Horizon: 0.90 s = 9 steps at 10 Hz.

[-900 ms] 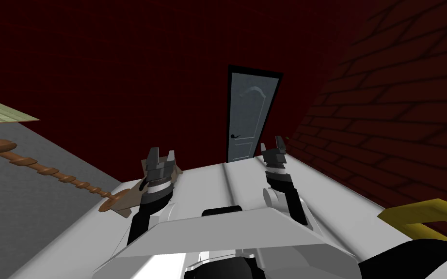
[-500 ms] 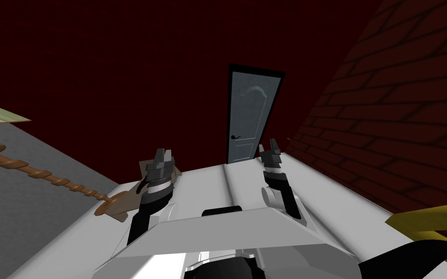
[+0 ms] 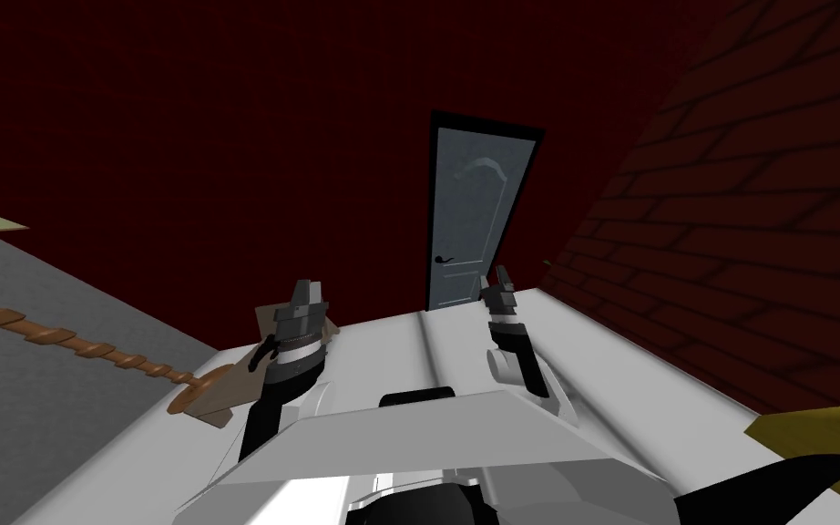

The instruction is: Pull the door open

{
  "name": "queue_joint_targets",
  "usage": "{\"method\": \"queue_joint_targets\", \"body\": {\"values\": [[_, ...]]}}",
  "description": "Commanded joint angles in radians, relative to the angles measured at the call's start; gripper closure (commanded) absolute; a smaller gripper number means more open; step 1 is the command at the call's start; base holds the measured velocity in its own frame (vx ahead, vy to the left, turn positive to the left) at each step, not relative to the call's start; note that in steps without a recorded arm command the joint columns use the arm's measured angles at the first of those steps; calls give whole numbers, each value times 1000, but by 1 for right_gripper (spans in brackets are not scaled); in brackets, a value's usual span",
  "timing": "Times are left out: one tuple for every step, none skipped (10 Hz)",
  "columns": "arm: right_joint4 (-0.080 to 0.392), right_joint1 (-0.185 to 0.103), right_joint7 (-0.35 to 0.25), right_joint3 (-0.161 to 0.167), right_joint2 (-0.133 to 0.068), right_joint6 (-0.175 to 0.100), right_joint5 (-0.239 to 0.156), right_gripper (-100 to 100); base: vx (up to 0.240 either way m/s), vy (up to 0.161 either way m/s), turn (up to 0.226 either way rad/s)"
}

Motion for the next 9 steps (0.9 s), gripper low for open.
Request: {"method": "queue_joint_targets", "body": {"values": [[40, -12, -4, 2, -6, -11, 9, -100, 91, -9, 6], [68, -24, -7, 1, -12, -17, 13, -100, 99, -21, 10], [98, -36, -11, -1, -18, -24, 18, -100, 96, -14, 14], [125, -50, -14, -3, -24, -31, 23, -100, 102, -19, 7], [158, -63, -18, -5, -30, -38, 28, -100, 104, -28, 14], [164, -63, -18, -5, -30, -38, 28, -100, 65, -15, 6], [197, -77, -22, -7, -36, -45, 33, -100, 50, -15, 4], [224, -91, -25, -9, -42, -53, 39, -100, 76, -16, 10], [232, -91, -25, -9, -42, -53, 39, -100, 57, -11, 6]]}}
